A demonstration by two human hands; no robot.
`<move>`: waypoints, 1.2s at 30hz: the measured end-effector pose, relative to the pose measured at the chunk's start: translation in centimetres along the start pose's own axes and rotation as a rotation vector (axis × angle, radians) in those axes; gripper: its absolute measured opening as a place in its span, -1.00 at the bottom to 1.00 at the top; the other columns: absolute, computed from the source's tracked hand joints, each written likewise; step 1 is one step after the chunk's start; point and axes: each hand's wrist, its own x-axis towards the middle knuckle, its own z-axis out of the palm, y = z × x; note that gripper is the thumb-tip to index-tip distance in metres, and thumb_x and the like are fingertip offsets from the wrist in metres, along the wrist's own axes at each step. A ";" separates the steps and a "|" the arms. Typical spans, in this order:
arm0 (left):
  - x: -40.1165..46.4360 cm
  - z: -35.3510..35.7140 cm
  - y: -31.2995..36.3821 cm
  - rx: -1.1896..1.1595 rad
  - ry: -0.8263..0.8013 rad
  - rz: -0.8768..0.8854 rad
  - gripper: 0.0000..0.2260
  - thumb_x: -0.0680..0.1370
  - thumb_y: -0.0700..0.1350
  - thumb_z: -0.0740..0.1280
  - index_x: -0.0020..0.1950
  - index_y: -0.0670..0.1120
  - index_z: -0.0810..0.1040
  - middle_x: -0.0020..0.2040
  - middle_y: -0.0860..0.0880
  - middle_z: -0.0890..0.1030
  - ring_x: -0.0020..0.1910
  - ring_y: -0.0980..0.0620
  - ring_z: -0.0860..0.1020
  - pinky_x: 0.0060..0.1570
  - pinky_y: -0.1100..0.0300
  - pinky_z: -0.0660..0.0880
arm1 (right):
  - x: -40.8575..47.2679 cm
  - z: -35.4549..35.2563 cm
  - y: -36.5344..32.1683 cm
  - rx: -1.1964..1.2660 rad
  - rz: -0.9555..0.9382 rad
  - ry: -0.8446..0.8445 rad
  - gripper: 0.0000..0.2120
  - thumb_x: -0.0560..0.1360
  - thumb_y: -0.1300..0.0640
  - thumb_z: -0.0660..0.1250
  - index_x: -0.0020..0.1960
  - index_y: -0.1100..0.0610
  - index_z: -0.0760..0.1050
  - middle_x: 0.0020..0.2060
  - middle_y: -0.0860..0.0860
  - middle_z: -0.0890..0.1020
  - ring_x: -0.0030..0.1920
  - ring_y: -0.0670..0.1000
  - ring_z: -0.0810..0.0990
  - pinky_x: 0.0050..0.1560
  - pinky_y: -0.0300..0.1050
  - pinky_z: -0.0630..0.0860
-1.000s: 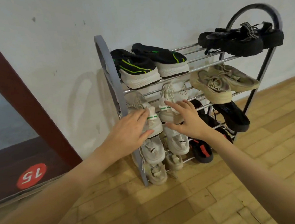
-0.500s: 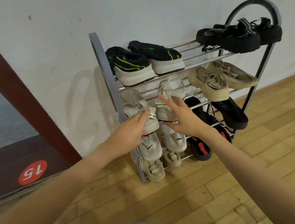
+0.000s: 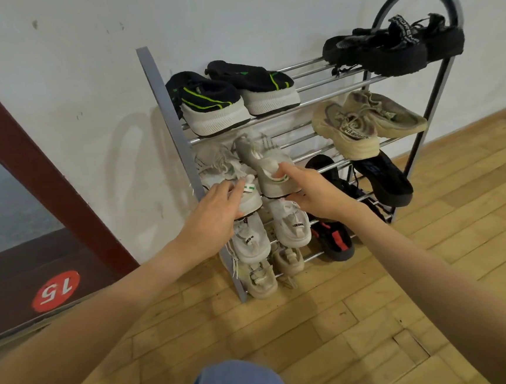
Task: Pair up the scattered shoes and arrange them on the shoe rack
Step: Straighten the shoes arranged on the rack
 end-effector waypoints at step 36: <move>17.9 2.9 14.4 -0.152 -0.033 0.271 -0.46 0.54 -0.20 0.25 0.51 -0.11 0.21 0.54 -0.09 0.17 0.48 -0.07 0.22 0.37 0.06 0.24 | -5.5 -10.7 14.4 0.560 1.027 0.694 -0.41 0.57 -0.05 0.29 0.44 0.23 0.20 -0.04 0.01 0.50 0.02 0.03 0.58 0.03 -0.05 0.61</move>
